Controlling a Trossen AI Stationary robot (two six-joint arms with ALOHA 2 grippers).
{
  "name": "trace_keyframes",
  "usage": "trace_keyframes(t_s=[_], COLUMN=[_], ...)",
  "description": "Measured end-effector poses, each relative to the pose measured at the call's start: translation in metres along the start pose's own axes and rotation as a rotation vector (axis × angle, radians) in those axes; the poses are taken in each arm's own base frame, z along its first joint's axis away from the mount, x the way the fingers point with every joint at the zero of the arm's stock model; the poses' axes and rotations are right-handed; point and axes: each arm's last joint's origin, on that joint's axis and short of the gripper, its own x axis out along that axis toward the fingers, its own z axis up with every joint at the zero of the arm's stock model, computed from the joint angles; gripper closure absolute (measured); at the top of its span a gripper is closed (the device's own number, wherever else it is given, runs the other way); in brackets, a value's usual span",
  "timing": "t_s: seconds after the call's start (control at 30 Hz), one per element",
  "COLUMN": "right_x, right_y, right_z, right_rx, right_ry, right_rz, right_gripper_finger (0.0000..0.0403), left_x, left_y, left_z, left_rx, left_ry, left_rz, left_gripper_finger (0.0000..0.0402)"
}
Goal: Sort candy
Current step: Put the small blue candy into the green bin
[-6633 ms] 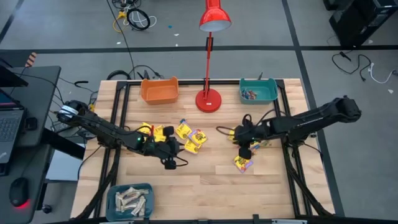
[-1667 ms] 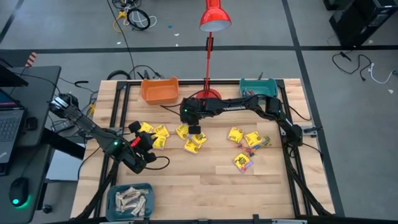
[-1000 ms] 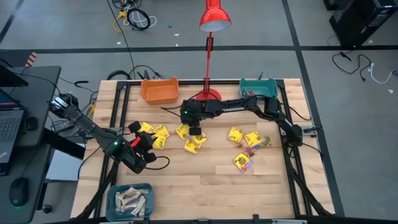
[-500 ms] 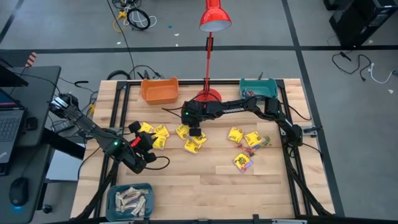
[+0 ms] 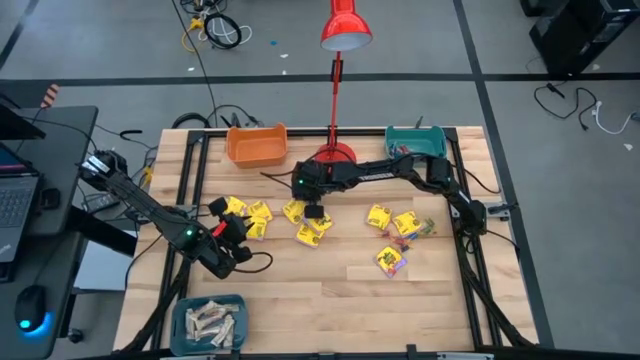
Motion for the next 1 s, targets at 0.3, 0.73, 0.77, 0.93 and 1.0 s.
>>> trace_keyframes(t_s=[0.3,0.73,0.77,0.93,1.0], right_x=[-0.0005,0.0006,0.0022,0.0023,0.0024], right_y=[0.0000,0.0003,0.0012,-0.0001,-0.0006], right_z=[0.0002,-0.0020,-0.0047,-0.0039,-0.0039], right_rx=[0.007,0.044,0.045,0.068,0.071], right_ry=[0.000,0.012,0.030,0.021,0.020], right_rz=[0.000,0.025,0.034,0.030,0.030], right_gripper_finger=[0.0401,0.0337,0.0326,0.0282,0.0273], left_x=[0.0000,0.0000,0.0000,-0.0001,-0.0004], left_y=[-0.0005,-0.0005,-0.0005,-0.0027,-0.0066], left_z=[0.0004,0.0004,0.0004,0.0028,0.0077], left_rx=[-0.006,-0.006,-0.006,-0.020,-0.020], left_ry=[-0.001,-0.001,-0.001,-0.023,-0.061], left_rz=[-0.005,-0.005,-0.005,-0.015,-0.036], left_gripper_finger=[0.0314,0.0314,0.0314,0.0314,0.0314])
